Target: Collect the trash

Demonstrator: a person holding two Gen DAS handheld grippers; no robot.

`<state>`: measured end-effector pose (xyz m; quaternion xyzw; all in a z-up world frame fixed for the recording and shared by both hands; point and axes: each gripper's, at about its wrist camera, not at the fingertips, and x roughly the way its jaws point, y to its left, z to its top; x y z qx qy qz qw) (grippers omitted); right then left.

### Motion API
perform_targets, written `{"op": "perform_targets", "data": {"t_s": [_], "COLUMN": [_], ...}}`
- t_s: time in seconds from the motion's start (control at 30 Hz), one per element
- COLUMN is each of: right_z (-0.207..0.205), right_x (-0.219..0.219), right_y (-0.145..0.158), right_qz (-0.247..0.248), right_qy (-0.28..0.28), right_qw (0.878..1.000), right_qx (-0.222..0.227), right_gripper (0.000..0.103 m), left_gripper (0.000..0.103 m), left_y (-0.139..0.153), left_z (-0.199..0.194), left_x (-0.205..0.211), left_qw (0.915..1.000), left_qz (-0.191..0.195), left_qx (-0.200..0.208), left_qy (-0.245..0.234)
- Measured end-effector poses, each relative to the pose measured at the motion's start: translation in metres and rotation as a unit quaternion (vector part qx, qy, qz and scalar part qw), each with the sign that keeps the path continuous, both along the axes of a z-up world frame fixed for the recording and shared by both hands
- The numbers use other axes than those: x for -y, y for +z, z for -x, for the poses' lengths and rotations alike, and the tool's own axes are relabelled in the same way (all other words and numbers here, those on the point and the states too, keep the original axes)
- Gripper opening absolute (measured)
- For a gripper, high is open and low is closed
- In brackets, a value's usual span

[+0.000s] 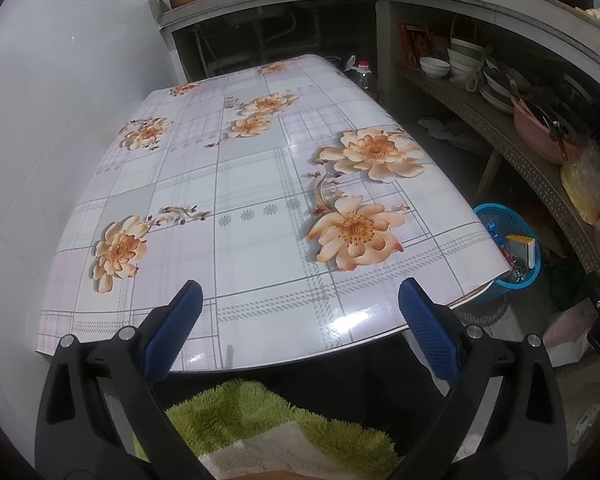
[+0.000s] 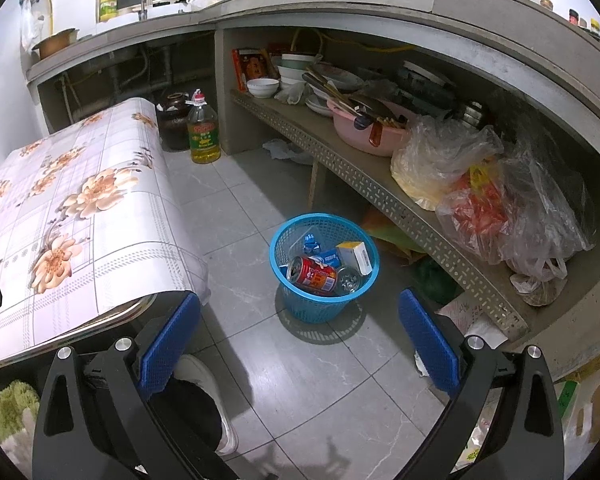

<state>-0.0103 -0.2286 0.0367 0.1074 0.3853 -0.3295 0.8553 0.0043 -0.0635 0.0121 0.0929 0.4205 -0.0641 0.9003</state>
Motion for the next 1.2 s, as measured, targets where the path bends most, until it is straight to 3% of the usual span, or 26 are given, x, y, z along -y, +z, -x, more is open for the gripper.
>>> {"op": "perform_targets", "data": {"t_s": [1.2], "right_z": [-0.0001], "right_x": [0.0001], "right_y": [0.0002], "right_qz": [0.000], "right_qy": [0.000], "right_qw": [1.000], "right_qx": [0.001], "right_gripper": [0.096], "left_gripper": [0.094], "left_y": [-0.0033], "left_z": [0.0005], "left_x": [-0.0005], "left_qw": [1.0000], "left_qz": [0.000], "left_qx": [-0.004], "left_qy": [-0.002]}}
